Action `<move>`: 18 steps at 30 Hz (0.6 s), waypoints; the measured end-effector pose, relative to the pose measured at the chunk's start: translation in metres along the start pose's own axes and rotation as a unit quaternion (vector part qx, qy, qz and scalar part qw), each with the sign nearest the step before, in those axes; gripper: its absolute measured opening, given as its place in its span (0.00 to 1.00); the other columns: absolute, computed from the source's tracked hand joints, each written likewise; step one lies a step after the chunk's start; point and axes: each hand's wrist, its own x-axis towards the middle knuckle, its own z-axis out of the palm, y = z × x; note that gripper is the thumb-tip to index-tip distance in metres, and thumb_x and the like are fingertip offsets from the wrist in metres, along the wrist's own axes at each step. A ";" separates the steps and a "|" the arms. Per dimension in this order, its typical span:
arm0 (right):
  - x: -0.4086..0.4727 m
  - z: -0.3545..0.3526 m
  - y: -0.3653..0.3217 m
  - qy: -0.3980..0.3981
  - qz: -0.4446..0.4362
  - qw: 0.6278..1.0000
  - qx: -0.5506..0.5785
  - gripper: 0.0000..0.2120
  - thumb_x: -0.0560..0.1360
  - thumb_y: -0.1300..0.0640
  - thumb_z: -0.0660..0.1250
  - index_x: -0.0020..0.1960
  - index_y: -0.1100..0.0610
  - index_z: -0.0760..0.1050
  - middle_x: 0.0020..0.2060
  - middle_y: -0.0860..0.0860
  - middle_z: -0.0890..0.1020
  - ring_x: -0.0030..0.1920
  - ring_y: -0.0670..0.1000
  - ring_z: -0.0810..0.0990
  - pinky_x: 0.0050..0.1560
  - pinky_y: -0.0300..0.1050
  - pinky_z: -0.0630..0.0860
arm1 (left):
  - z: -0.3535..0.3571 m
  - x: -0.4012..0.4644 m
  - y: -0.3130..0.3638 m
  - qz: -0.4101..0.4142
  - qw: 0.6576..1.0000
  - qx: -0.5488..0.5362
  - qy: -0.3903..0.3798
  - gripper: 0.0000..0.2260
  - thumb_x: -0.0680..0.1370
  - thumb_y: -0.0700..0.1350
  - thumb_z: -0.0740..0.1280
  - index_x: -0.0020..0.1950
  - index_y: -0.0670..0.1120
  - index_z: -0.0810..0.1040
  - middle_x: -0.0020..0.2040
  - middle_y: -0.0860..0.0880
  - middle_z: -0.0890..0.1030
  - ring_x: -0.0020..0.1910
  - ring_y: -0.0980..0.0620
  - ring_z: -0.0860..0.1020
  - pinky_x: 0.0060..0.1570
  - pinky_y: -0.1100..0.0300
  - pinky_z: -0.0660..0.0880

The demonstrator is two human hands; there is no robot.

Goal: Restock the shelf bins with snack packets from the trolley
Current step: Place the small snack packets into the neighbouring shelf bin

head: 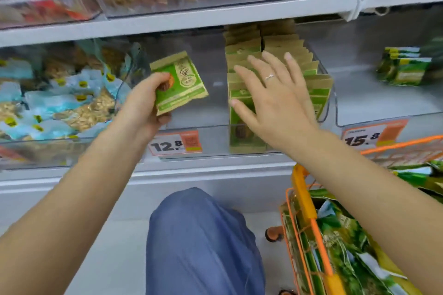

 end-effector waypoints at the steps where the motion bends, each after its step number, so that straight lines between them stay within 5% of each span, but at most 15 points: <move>1: 0.004 0.006 0.001 0.016 -0.008 1.000 -0.017 0.24 0.79 0.43 0.55 0.65 0.58 0.75 0.61 0.59 0.78 0.65 0.60 0.73 0.70 0.57 0.57 | 0.006 0.015 -0.001 0.000 1.000 0.011 0.011 0.06 0.80 0.47 0.62 0.44 0.49 0.75 0.34 0.53 0.79 0.28 0.57 0.75 0.22 0.69 0.64; 6: 0.010 0.023 0.014 0.108 -0.016 0.993 -0.052 0.19 0.81 0.48 0.54 0.53 0.58 0.79 0.43 0.56 0.82 0.44 0.60 0.78 0.51 0.53 0.68 | 0.044 0.093 -0.006 0.038 0.995 0.082 0.034 0.11 0.79 0.34 0.61 0.39 0.46 0.72 0.36 0.50 0.76 0.23 0.63 0.73 0.19 0.71 0.64; 9: 0.009 0.031 0.016 0.138 -0.018 0.989 -0.049 0.17 0.80 0.51 0.56 0.54 0.58 0.79 0.44 0.55 0.82 0.45 0.60 0.79 0.50 0.52 0.68 | 0.059 0.136 -0.009 0.040 0.985 0.164 0.036 0.03 0.78 0.36 0.65 0.49 0.43 0.77 0.44 0.47 0.82 0.44 0.54 0.82 0.39 0.64 0.76; 11: 0.009 0.034 0.016 0.151 -0.019 0.987 -0.040 0.16 0.80 0.52 0.57 0.54 0.58 0.79 0.46 0.55 0.82 0.46 0.59 0.79 0.50 0.52 0.68 | 0.067 0.156 -0.009 0.055 0.977 0.202 0.046 0.12 0.77 0.38 0.67 0.60 0.41 0.76 0.57 0.44 0.81 0.57 0.48 0.79 0.54 0.56 0.77; 15: 0.009 0.037 0.018 0.156 -0.019 0.987 -0.036 0.15 0.79 0.53 0.58 0.54 0.59 0.80 0.47 0.55 0.82 0.47 0.59 0.79 0.50 0.51 0.67 | 0.081 0.185 -0.012 0.078 0.974 0.207 0.037 0.16 0.77 0.38 0.65 0.65 0.42 0.75 0.62 0.44 0.79 0.60 0.46 0.78 0.49 0.60 0.76; 18: 0.008 0.037 0.018 0.158 -0.015 0.987 -0.027 0.15 0.79 0.53 0.58 0.54 0.59 0.80 0.47 0.55 0.82 0.47 0.59 0.79 0.51 0.51 0.68 | 0.082 0.200 -0.025 0.081 0.972 0.197 0.104 0.13 0.76 0.39 0.67 0.59 0.40 0.78 0.57 0.42 0.81 0.56 0.45 0.79 0.51 0.57 0.77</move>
